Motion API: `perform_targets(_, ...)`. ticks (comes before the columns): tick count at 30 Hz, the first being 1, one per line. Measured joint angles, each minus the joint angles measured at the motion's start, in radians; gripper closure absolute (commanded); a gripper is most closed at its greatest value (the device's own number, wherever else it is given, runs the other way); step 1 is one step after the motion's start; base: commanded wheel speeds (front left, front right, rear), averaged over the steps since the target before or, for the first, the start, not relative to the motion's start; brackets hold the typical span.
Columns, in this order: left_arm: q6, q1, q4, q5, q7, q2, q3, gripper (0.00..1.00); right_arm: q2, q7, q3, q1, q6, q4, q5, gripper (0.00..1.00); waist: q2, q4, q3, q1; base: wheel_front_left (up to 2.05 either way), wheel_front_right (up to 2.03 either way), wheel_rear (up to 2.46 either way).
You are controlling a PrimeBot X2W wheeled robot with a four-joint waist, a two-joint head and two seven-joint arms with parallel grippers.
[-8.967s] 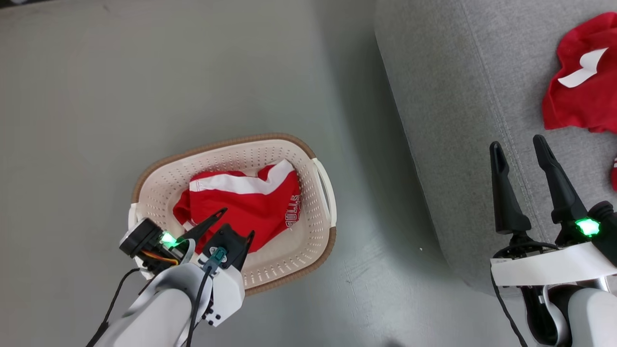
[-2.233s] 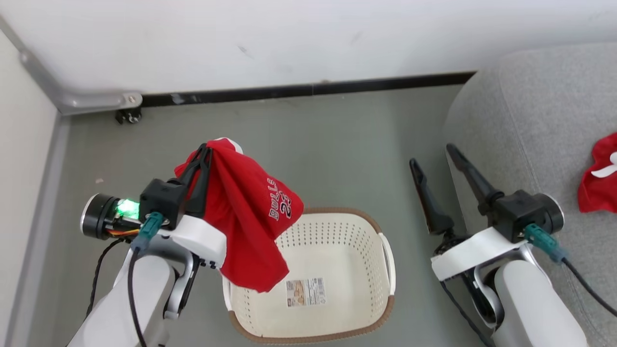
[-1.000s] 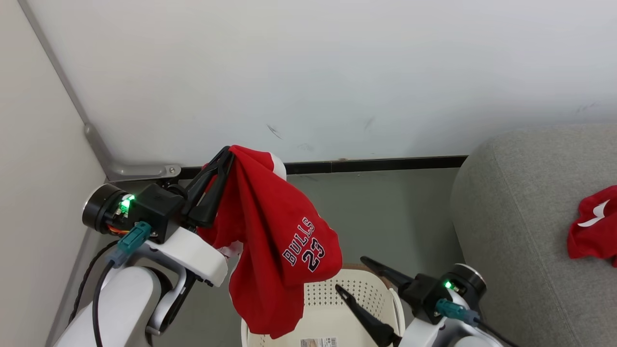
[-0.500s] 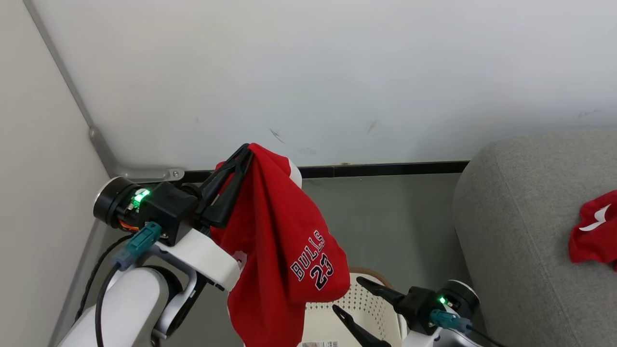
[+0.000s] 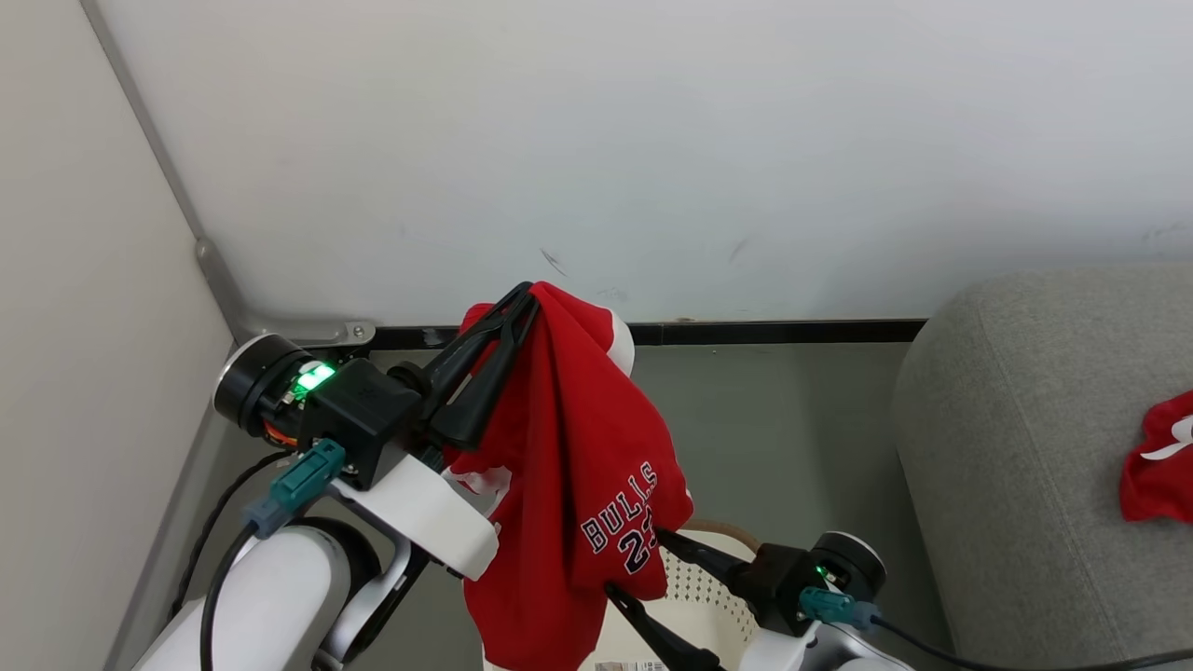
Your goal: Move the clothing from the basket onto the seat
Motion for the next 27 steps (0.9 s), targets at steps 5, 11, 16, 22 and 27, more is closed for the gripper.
perform_targets(5, 0.000, 0.000, -0.018, 0.000, 0.012, -0.002, -0.004, 1.00, 0.014, -0.023, 0.011, -0.024, 0.000, 0.023, 0.006, 0.00, 0.0000, 0.009, 0.002, 0.0000, 0.00, 0.00, 0.00)
perform_targets(11, 0.000, -0.001, -0.034, -0.004, 0.019, -0.001, -0.005, 1.00, 0.036, -0.058, 0.021, -0.059, 0.000, 0.062, 0.011, 0.00, 0.0000, 0.017, 0.005, 0.0000, 0.00, 0.00, 0.00)
perform_targets(16, 0.000, -0.006, -0.050, -0.008, 0.035, -0.002, -0.012, 1.00, 0.062, -0.081, 0.043, -0.093, 0.000, 0.094, 0.011, 0.00, 0.0000, 0.024, 0.007, 0.0000, 0.00, 0.00, 0.00)
perform_targets(22, -0.008, -0.015, -0.069, -0.009, 0.044, -0.017, -0.021, 1.00, 0.082, -0.104, 0.051, -0.142, 0.000, 0.132, 0.000, 0.00, 0.0000, 0.036, 0.010, 0.0000, 0.00, 0.00, 0.00)
perform_targets(27, -0.009, -0.017, -0.076, -0.009, 0.051, -0.022, -0.027, 1.00, 0.098, -0.122, 0.050, -0.177, 0.000, 0.167, 0.000, 0.00, 0.0000, 0.044, 0.011, 0.0000, 0.00, 0.00, 0.00)
